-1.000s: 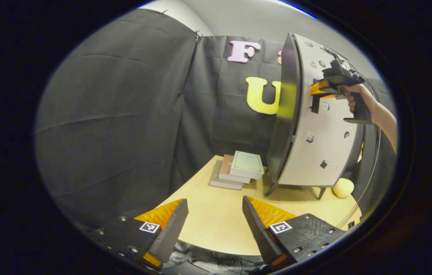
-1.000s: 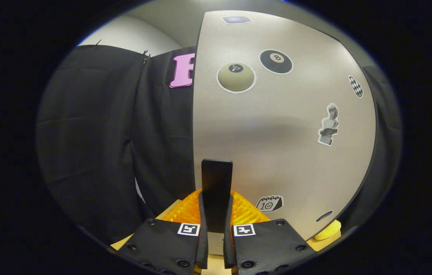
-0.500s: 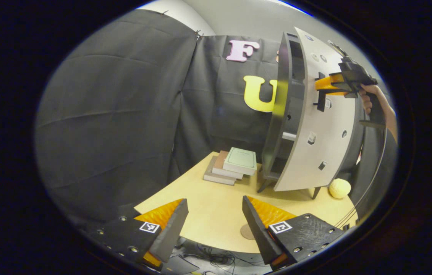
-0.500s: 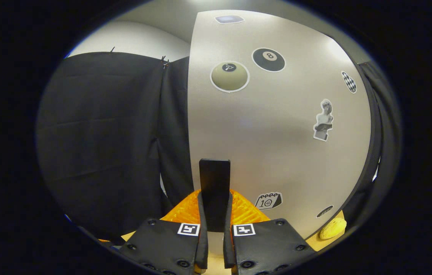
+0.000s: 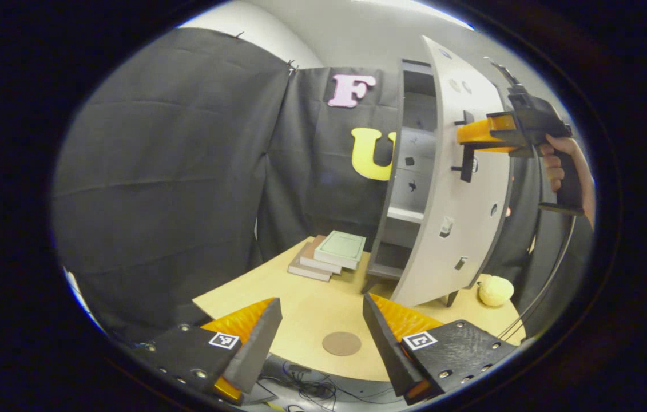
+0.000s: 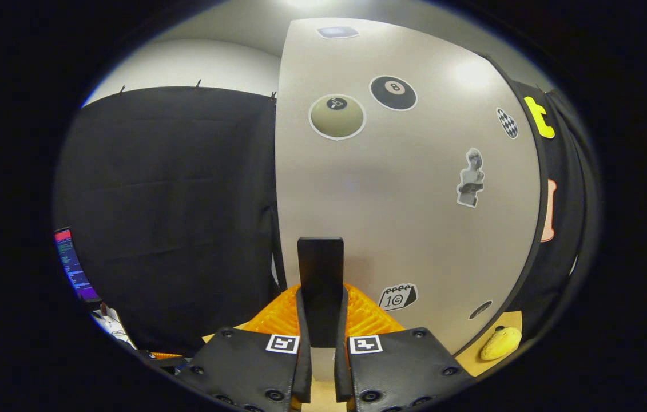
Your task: Open the cabinet door with the right hand, grasp the bottle in the cabinet with the left hand and place it on the coaster, then close the cabinet door with the right hand.
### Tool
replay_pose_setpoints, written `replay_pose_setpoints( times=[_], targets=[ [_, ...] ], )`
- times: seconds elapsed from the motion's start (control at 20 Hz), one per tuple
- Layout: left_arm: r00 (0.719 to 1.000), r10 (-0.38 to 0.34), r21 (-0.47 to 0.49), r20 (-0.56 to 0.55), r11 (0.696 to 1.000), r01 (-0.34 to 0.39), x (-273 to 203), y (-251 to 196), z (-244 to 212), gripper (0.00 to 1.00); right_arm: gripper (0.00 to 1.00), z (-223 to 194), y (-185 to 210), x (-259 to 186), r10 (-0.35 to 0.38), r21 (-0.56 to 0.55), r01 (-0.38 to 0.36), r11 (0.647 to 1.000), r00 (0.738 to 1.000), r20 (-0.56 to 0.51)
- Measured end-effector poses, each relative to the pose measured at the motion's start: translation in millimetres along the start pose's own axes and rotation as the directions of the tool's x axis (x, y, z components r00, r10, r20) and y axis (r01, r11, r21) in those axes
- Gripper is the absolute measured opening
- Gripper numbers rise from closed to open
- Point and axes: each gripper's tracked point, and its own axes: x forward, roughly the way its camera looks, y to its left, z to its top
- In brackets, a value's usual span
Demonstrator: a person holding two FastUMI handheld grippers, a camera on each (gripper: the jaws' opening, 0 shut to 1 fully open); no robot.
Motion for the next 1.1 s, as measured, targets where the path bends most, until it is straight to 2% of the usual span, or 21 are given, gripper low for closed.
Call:
replay_pose_setpoints(
  times=[0.05, 0.3, 0.35, 0.45, 0.65, 1.1],
  targets=[
    [1.0, -0.001, 0.006, 0.009, 1.0, 0.001, -6.4, -8.4, 3.0, 0.86, 0.18, -0.8, -0.6, -1.5, 0.015, 0.001, -0.015, 1.0, 1.0, 0.002],
    [0.999, 0.017, 0.014, 0.047, 1.0, -0.018, -33.7, -37.6, 14.6, 0.86, 0.17, -0.1, -6.1, -7.7, 0.062, 0.003, -0.062, 0.998, 0.998, 0.014],
    [0.998, 0.024, 0.019, 0.053, 1.0, -0.025, -38.6, -41.2, 16.4, 0.9, 0.17, -1.4, -7.1, -10.4, 0.067, 0.006, -0.067, 0.998, 0.998, 0.014],
    [0.998, 0.038, 0.0, 0.057, 0.999, -0.038, -50.5, -49.5, 18.4, 0.89, 0.18, -1.7, -10.0, -14.5, 0.071, 0.016, -0.071, 0.997, 0.997, 0.017],
    [0.996, 0.038, -0.059, 0.077, 0.998, -0.033, -61.5, -67.4, 21.4, 0.86, 0.18, -2.1, -14.1, -15.2, 0.063, 0.009, -0.064, 0.998, 0.998, 0.02],
    [0.997, -0.006, 0.017, 0.07, 1.0, 0.005, -62.3, -93.5, 33.7, 0.86, 0.18, -1.2, -21.5, -15.8, 0.015, 0.039, -0.016, 0.999, 0.999, 0.031]
  ],
)
